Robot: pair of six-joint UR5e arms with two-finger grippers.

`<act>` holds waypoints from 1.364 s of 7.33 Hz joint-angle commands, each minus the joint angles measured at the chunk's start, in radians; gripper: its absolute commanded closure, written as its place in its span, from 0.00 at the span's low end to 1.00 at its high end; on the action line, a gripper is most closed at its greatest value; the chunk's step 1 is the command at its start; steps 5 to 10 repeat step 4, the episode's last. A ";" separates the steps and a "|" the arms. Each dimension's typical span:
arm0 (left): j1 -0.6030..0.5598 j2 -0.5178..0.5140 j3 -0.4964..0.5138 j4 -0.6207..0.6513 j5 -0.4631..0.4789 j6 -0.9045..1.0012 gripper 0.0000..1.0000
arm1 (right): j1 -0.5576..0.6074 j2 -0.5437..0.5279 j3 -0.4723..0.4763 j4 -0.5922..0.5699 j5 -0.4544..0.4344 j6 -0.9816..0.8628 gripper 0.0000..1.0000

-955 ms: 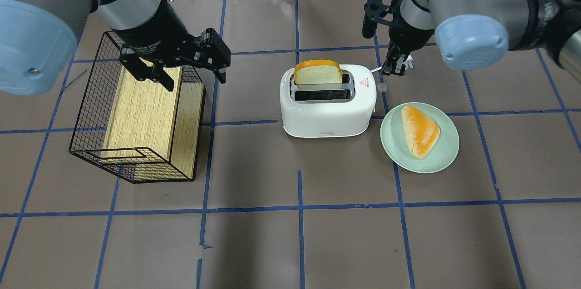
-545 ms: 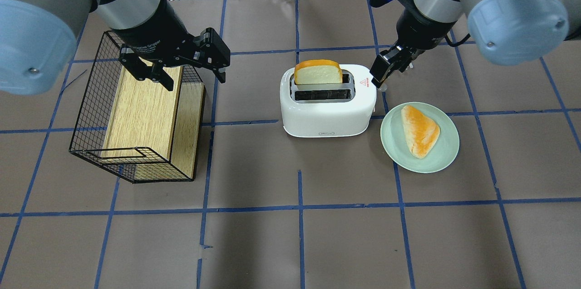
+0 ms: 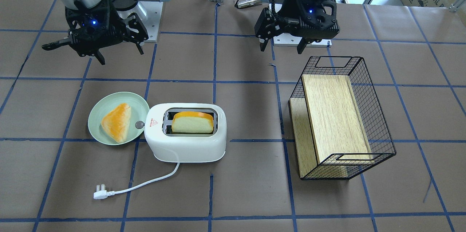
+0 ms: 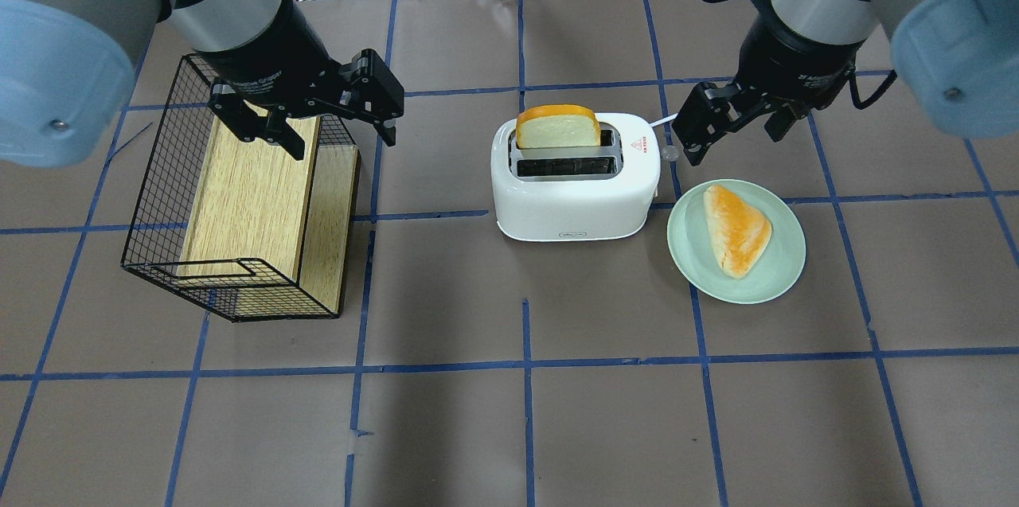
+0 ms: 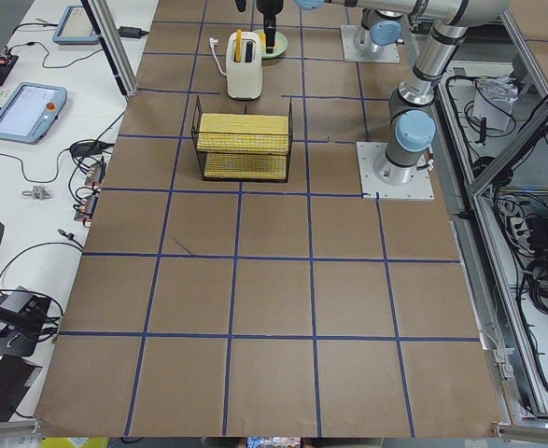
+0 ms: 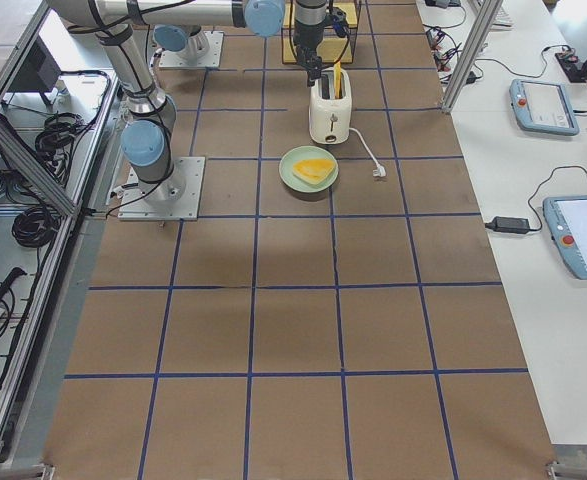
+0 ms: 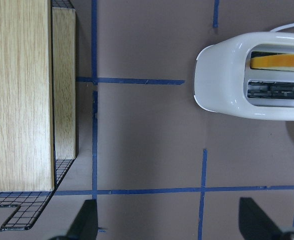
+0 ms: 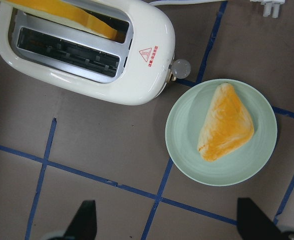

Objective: Press toaster with right arm

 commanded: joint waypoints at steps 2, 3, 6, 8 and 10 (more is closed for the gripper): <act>0.000 0.000 0.000 0.000 0.000 0.000 0.00 | -0.007 0.008 -0.004 0.002 0.000 0.005 0.01; 0.001 0.000 0.000 0.000 0.000 0.000 0.00 | -0.016 0.010 -0.004 -0.002 0.000 -0.003 0.01; 0.000 0.000 0.000 0.000 0.000 0.000 0.00 | -0.022 0.008 -0.003 -0.001 0.011 -0.003 0.01; 0.000 0.000 0.000 0.000 0.000 0.000 0.00 | -0.022 0.008 -0.003 -0.001 0.011 -0.003 0.01; 0.000 0.000 0.000 0.000 0.000 0.000 0.00 | -0.022 0.008 -0.003 -0.001 0.011 -0.003 0.01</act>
